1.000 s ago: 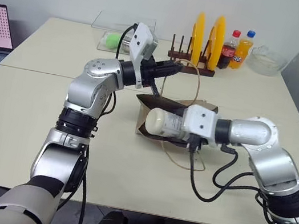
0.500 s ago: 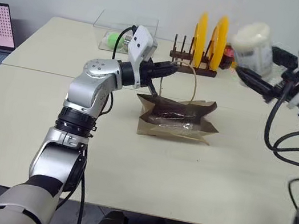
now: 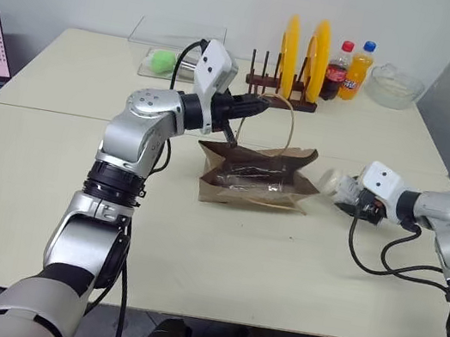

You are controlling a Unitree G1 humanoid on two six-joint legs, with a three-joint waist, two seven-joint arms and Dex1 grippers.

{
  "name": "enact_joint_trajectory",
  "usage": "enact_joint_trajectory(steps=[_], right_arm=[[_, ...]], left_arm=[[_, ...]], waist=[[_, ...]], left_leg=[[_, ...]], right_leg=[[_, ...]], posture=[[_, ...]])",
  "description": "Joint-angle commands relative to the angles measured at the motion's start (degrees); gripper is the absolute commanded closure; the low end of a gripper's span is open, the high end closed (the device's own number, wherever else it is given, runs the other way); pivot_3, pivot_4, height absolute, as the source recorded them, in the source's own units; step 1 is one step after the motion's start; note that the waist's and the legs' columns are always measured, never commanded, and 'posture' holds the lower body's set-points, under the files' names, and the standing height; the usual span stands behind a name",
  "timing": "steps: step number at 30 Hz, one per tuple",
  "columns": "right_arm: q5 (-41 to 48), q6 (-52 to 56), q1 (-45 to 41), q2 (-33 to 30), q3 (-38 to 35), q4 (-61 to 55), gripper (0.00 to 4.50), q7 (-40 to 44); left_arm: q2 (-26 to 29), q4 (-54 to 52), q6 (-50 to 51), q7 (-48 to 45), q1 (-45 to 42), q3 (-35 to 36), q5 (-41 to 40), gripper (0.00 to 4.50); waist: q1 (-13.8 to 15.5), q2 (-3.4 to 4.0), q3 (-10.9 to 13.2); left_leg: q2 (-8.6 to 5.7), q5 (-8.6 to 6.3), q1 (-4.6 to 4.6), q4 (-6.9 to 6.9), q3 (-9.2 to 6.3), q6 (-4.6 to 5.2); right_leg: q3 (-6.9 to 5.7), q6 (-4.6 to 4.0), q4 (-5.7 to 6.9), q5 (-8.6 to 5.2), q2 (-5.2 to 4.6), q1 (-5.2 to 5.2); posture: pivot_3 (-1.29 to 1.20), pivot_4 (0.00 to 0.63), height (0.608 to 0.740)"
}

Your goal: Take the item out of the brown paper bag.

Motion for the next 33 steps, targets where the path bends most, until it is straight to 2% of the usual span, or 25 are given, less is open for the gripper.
enact_joint_trajectory(steps=[1, 2, 3, 5, 6, 10, 13, 19, 22, 24, 28, 33], right_arm=[[-1.94, -2.21, -2.27, -0.35, 0.61, 1.73, 1.44, 1.89], [-2.12, -2.31, -2.49, -0.04, 0.97, 2.42, 1.44, 2.44], [-2.27, -2.4, -2.65, 0.22, 1.16, 2.94, 0.72, 2.89], [-2.02, -2.07, -2.69, 0.61, 1.02, 3.26, 0.13, 3.78], [-1.86, -1.92, -2.51, 0.48, 0.81, 2.86, 0.06, 4.26], [-0.15, 0.39, -1.89, -0.35, -1.36, 0.05, 0.06, 5.15], [1.91, 2.48, 0.45, -3.3, -4.65, -6.19, 0.06, 6.48], [12.25, 11.42, 8.55, -9.04, -18.18, -23.31, 0.06, 7.25], [21.76, 20.85, 17.85, -6.82, -28.37, -38.22, 0.06, 4.85], [25.47, 26.05, 23.31, -4.25, -30.76, -46.72, 0.06, 1.41], [28.37, 30.53, 29.78, 5.65, -27.23, -59.29, 0.0, -9.84], [24.3, 30.53, 27.1, 15.55, -19.3, -61.51, 0.0, -22.41]], left_arm=[[0.6, -2.47, -1.11, -0.03, -0.73, 0.97, -0.45, 4.5], [0.62, -2.5, -1.04, -0.18, -0.76, 0.89, -0.49, 4.5], [0.64, -2.53, -0.99, -0.3, -0.79, 0.84, -0.52, 4.5], [0.69, -2.7, -0.92, -0.59, -0.77, 0.75, -0.61, 4.5], [0.72, -2.89, -0.88, -0.68, -0.67, 0.77, -0.68, 4.5], [0.72, -2.93, -0.75, -0.84, -0.56, 0.95, -0.72, 4.5], [0.61, -2.68, -0.72, -0.77, -0.71, 0.95, -0.66, 4.5], [0.31, 1.08, -2.54, -0.34, -2.61, 1.1, 0.27, 4.5], [0.13, 4.57, -4.28, -1.34, -4.14, 0.84, 0.72, 4.5], [0.24, 7.35, -5.22, -1.58, -5.26, 0.52, 1.44, 4.5], [0.72, 14.23, -8.41, -2.71, -8.2, -0.55, 4.03, 3.59], [2.69, 22.32, -13.98, -4.54, -12.08, -1.01, 7.64, 2.02]], waist=[[0.03, 0.0, 0.0], [0.04, 0.0, 0.0], [0.05, 0.0, 0.0], [0.05, 0.0, 0.0], [0.05, 0.0, 0.0], [0.05, 0.0, 0.0], [0.15, 0.0, 0.0], [0.8, 0.0, 0.0], [1.03, 0.0, 0.0], [1.01, -0.01, 0.0], [0.84, -0.02, 0.0], [0.69, -0.04, 0.01]], left_leg=[[0.0, 0.0, 0.0, 0.0, 0.0, 0.0], [0.0, 0.0, 0.0, 0.0, -0.01, -0.01], [-0.01, 0.01, -0.01, 0.0, 0.0, -0.02], [-0.01, 0.04, 0.0, 0.01, 0.01, -0.07], [-0.01, 0.11, 0.0, 0.01, 0.01, -0.19], [-0.01, 0.11, 0.01, 0.01, 0.0, -0.19], [-0.01, 0.11, -0.01, 0.02, -0.02, -0.2], [-0.01, 0.06, -0.01, 0.03, -0.05, -0.13], [-0.01, 0.0, 0.01, 0.04, -0.14, -0.02], [-0.01, 0.0, 0.02, 0.04, -0.2, -0.02], [-0.01, 0.0, 0.01, 0.03, -0.18, -0.02], [-0.02, 0.01, 0.02, 0.06, -0.1, -0.03]], right_leg=[[0.0, 0.0, 0.0, 0.0, 0.0, 0.01], [0.0, 0.0, -0.01, 0.0, 0.0, 0.01], [0.0, 0.0, -0.01, 0.0, -0.01, 0.01], [0.02, 0.0, -0.01, 0.0, -0.01, 0.01], [0.01, 0.0, -0.01, 0.0, -0.01, 0.01], [0.01, 0.0, 0.01, 0.0, -0.01, 0.01], [0.0, 0.0, 0.03, 0.0, -0.01, 0.0], [-0.04, 0.01, 0.0, -0.01, -0.02, 0.03], [-0.09, 0.25, 0.0, -0.15, -0.01, 0.09], [-0.12, 0.27, 0.01, -0.16, -0.01, 0.11], [-0.09, 0.31, 0.03, -0.18, -0.01, 0.09], [-0.04, 0.32, 0.02, -0.19, -0.01, 0.06]], posture=[[0.0, 0.15, 0.74], [0.0, 0.15, 0.74], [0.0, 0.15, 0.74], [0.0, 0.15, 0.74], [0.0, 0.15, 0.74], [0.0, 0.15, 0.74], [0.0, 0.15, 0.74], [0.0, 0.15, 0.74], [0.0, 0.15, 0.74], [0.0, 0.15, 0.74], [0.0, 0.15, 0.74], [0.0, 0.15, 0.74]])
